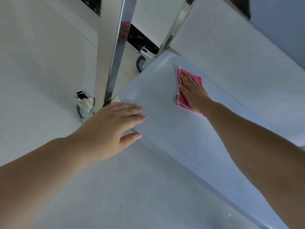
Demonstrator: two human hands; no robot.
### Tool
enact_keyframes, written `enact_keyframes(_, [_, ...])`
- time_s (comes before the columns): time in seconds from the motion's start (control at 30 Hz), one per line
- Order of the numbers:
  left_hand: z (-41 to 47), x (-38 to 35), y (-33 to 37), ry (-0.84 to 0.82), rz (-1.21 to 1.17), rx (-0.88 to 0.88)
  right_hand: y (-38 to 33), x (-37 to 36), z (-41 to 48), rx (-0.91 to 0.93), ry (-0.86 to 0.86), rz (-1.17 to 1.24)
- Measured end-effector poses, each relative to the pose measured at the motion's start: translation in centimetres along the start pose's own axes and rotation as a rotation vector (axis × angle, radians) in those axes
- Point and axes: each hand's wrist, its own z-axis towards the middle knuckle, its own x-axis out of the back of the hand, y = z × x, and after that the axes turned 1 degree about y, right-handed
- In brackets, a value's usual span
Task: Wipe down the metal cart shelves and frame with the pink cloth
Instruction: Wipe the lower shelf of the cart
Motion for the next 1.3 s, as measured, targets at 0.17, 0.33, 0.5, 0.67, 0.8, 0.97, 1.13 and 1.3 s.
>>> enact_keyframes(0.17, [0.0, -0.3, -0.3, 0.018, -0.036, -0.009, 1.9, 0.2, 4.6, -0.12, 0.013, 0.029])
enact_keyframes(0.33, [0.1, -0.6, -0.4, 0.035, -0.031, -0.008, 2.0, 1.2, 7.3, -0.146, -0.007, -0.044])
enact_keyframes(0.5, [0.2, -0.7, -0.3, 0.042, -0.032, 0.0, 1.5, 1.3, 8.8, -0.244, -0.002, 0.071])
enact_keyframes(0.67, [0.1, -0.8, 0.2, 0.041, -0.037, 0.029, -1.8, 1.8, 8.3, -0.076, 0.014, -0.099])
enact_keyframes(0.8, [0.2, -0.5, 0.4, 0.029, -0.027, 0.042, -6.4, 3.4, 7.5, 0.129, 0.069, -0.182])
enact_keyframes(0.97, [0.1, -0.4, 0.5, 0.005, -0.03, 0.06, -8.7, 4.3, 5.6, 0.251, 0.11, -0.221])
enact_keyframes(1.13, [0.2, -0.2, 0.6, 0.007, -0.027, 0.061, -7.7, 3.7, 5.8, 0.335, 0.153, -0.162])
enact_keyframes(1.3, [0.4, -0.2, 0.4, 0.011, 0.0, 0.026, -5.6, 3.6, 7.9, 0.194, 0.114, -0.13])
